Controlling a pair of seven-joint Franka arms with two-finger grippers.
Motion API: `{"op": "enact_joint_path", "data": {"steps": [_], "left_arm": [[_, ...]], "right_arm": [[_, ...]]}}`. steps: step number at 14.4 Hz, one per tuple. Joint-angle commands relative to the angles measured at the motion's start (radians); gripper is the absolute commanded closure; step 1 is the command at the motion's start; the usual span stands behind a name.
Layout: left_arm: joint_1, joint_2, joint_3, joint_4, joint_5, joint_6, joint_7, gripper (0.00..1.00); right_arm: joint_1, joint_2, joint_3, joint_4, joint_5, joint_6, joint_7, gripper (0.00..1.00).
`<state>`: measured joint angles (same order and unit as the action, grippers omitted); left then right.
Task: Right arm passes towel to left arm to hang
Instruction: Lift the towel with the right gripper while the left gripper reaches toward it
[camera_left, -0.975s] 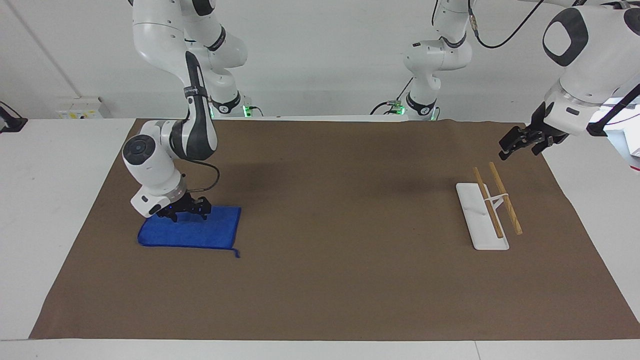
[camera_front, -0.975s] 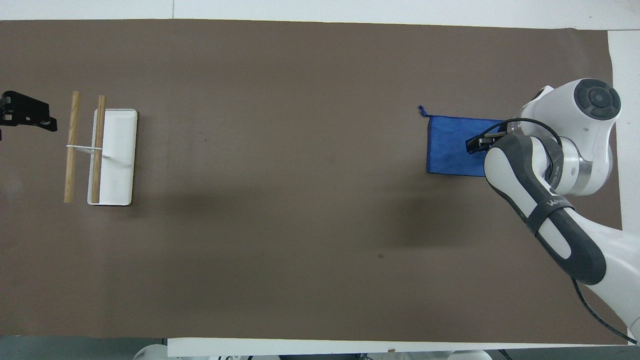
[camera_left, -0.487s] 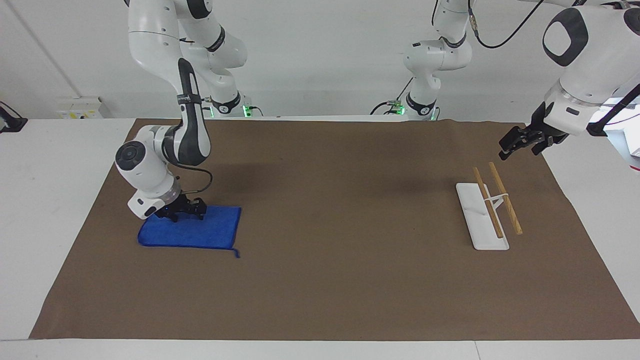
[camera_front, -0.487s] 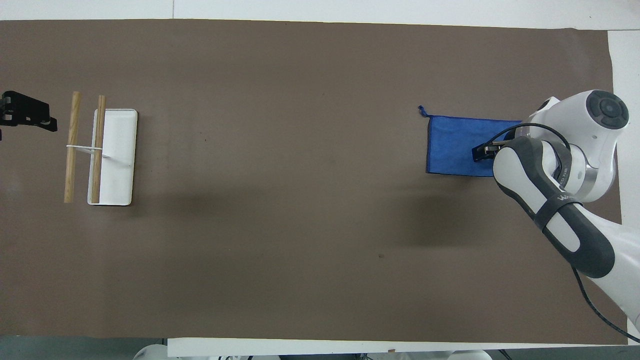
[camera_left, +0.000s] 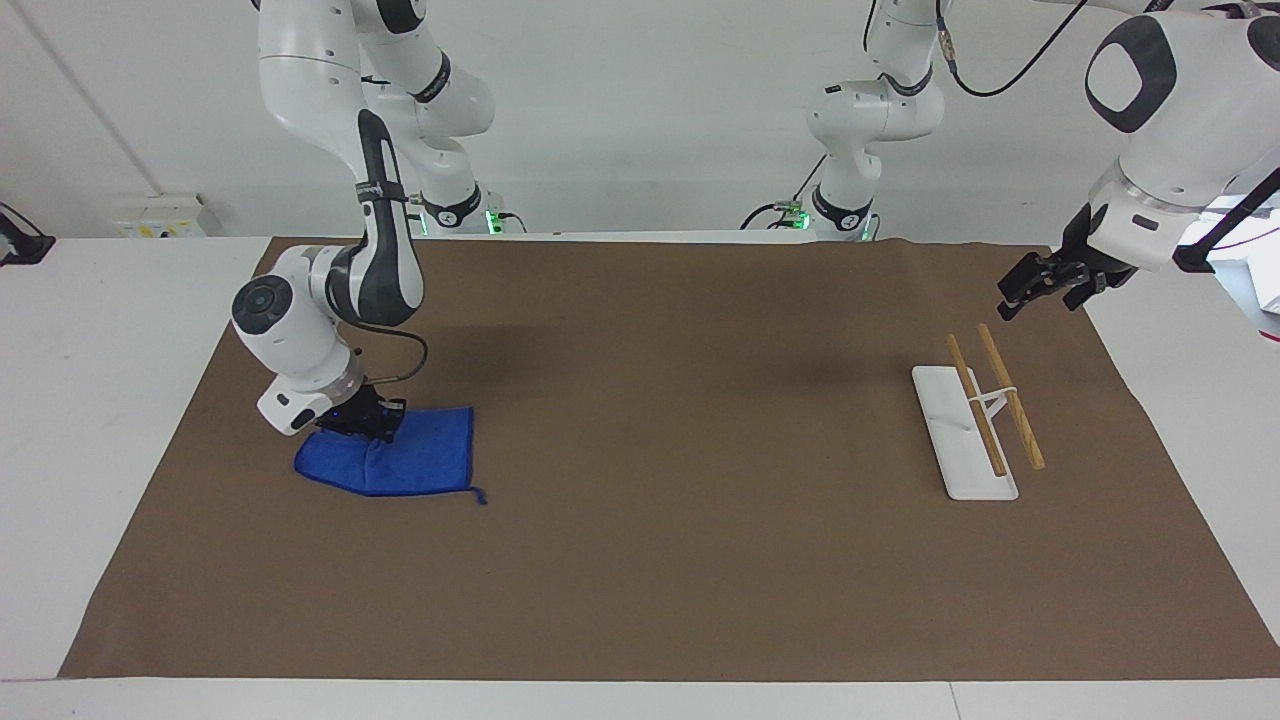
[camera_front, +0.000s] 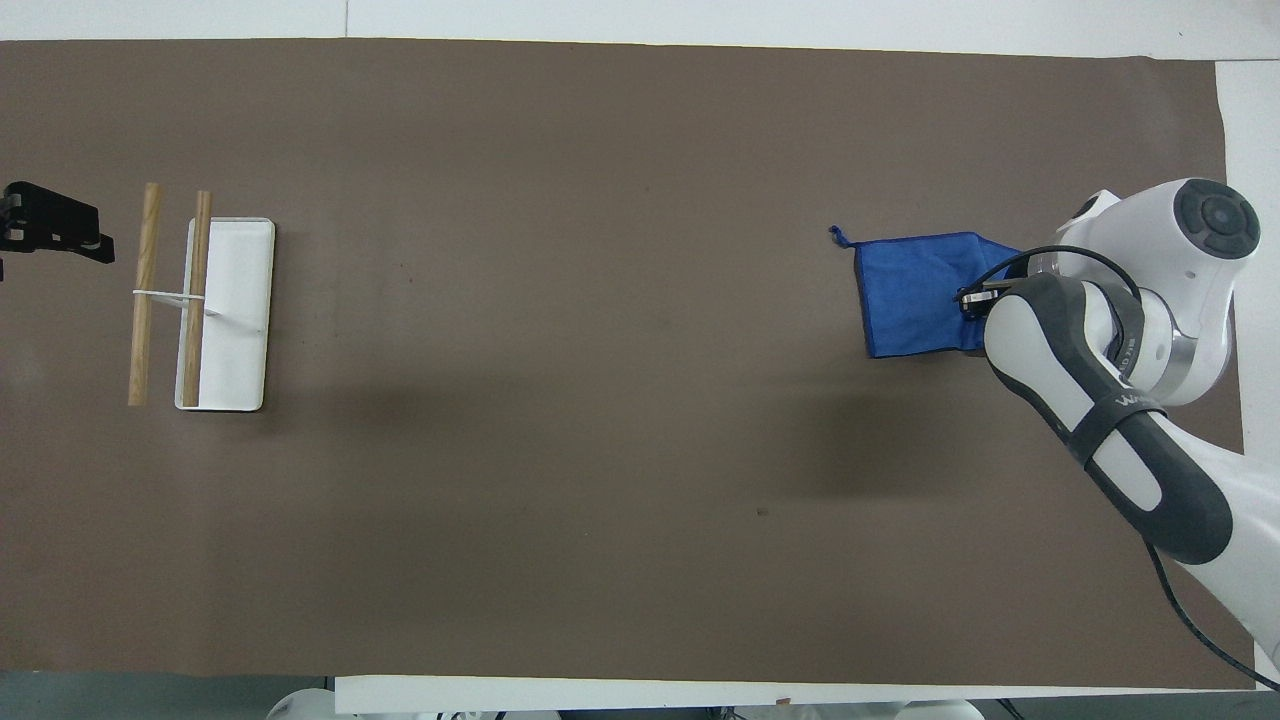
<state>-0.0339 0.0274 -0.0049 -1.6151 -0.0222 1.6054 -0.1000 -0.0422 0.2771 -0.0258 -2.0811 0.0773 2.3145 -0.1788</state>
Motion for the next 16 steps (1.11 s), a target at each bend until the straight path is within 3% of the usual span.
{"op": "enact_joint_path", "data": {"steps": [1, 5, 8, 10, 13, 16], "left_arm": [[-0.001, -0.027, 0.003, -0.025, 0.015, 0.001, 0.008, 0.00], [0.000, -0.027, 0.006, -0.025, 0.015, -0.013, 0.005, 0.00], [-0.001, -0.049, 0.003, -0.029, 0.018, -0.117, -0.007, 0.00], [-0.020, -0.067, -0.004, -0.070, 0.018, -0.105, -0.041, 0.00], [-0.112, -0.109, -0.021, -0.167, 0.007, 0.017, -0.449, 0.00], [-0.174, -0.156, -0.021, -0.267, -0.102, 0.089, -0.683, 0.00]], "right_arm": [[-0.002, 0.001, 0.007, 0.021, 0.027, -0.022, -0.027, 1.00], [0.001, -0.001, 0.030, 0.208, 0.148, -0.275, 0.002, 1.00], [0.018, -0.003, 0.061, 0.347, 0.263, -0.438, 0.189, 1.00], [0.037, -0.006, 0.087, 0.381, 0.359, -0.454, 0.335, 1.00], [0.097, -0.007, 0.104, 0.385, 0.551, -0.434, 0.537, 1.00], [0.169, -0.009, 0.106, 0.383, 0.654, -0.391, 0.698, 1.00]]}}
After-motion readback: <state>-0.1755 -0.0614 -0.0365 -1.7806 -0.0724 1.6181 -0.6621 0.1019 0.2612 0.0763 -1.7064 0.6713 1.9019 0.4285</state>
